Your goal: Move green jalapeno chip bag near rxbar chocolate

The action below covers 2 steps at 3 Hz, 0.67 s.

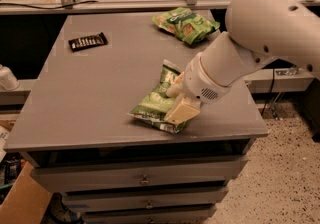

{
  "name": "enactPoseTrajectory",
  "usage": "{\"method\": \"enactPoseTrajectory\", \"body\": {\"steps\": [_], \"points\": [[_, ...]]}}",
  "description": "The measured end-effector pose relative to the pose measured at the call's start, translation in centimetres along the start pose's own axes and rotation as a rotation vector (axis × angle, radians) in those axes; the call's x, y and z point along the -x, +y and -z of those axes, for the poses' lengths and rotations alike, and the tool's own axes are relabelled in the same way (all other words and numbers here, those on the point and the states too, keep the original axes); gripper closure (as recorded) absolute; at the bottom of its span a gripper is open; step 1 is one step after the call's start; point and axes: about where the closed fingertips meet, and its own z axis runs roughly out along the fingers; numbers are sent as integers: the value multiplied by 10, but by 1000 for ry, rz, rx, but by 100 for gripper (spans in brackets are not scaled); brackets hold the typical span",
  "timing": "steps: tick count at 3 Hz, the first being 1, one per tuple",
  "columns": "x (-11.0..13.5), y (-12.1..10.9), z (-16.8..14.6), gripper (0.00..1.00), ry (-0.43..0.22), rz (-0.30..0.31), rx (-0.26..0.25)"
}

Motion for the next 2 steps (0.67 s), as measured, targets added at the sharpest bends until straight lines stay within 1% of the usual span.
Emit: {"method": "enactPoseTrajectory", "body": {"steps": [1,2], "points": [[5,-4,8,87,-8,8,-12],[22,-15,32,100,-34,30,-51]]}}
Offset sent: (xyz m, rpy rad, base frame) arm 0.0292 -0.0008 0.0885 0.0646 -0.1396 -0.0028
